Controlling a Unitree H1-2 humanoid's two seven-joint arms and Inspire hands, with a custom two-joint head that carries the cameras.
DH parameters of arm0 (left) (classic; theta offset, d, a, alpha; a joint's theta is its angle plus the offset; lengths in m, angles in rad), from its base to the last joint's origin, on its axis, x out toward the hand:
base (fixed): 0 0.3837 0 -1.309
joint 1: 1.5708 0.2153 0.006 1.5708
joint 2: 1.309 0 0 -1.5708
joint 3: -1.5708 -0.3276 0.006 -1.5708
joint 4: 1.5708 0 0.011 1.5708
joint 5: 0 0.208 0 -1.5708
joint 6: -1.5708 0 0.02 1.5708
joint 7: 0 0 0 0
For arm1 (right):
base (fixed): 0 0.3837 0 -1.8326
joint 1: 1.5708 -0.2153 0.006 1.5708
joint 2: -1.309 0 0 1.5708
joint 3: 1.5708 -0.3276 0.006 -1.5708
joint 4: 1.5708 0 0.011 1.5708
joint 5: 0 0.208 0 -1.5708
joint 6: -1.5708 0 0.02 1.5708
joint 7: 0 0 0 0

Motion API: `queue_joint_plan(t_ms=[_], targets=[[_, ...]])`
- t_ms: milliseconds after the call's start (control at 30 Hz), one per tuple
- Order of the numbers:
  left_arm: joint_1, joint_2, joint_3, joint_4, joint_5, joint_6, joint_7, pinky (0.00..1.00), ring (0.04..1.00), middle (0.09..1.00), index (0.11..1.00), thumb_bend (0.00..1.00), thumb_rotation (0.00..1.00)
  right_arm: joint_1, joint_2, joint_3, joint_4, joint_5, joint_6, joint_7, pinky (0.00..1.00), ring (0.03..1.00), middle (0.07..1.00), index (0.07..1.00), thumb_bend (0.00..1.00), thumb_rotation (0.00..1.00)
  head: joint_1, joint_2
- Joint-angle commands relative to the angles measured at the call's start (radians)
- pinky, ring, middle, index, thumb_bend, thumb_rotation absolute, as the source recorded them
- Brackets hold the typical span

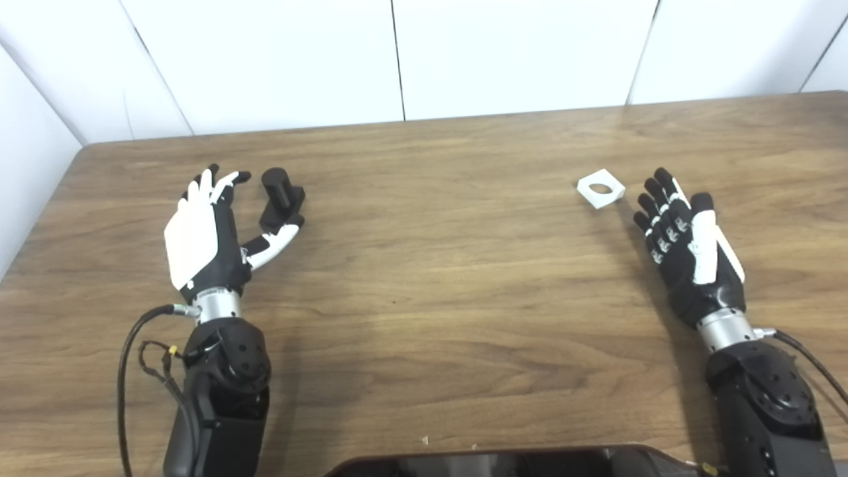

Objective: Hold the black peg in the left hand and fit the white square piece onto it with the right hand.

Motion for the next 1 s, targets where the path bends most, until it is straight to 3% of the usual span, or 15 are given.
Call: queue_joint_plan(t_ms=[0, 633, 967], targets=[[-0.054, 0.030, -0.007, -0.018, 0.052, 0.026, -0.010, 1.00, 1.000, 0.980, 0.794, 0.72, 0.46, 0.033, 0.006, 0.002, 0.051, 0.003, -0.037, 0.015, 1.00, 1.000, 1.000, 1.000, 0.68, 1.00, 0.003, 0.001], [-0.121, -0.001, 0.053, 0.013, 0.285, 0.048, -0.225, 1.00, 1.000, 0.939, 0.748, 0.71, 0.50, 0.035, 0.012, -0.001, 0.049, 0.009, -0.028, 0.011, 1.00, 1.000, 1.000, 1.000, 0.68, 1.00, 0.010, 0.003], [-0.166, -0.002, 0.066, 0.055, 0.340, 0.048, -0.306, 1.00, 1.000, 0.938, 0.743, 0.72, 0.52, 0.032, 0.013, 0.004, 0.076, 0.011, -0.047, 0.028, 1.00, 1.000, 1.000, 1.000, 0.71, 1.00, 0.018, 0.003]])
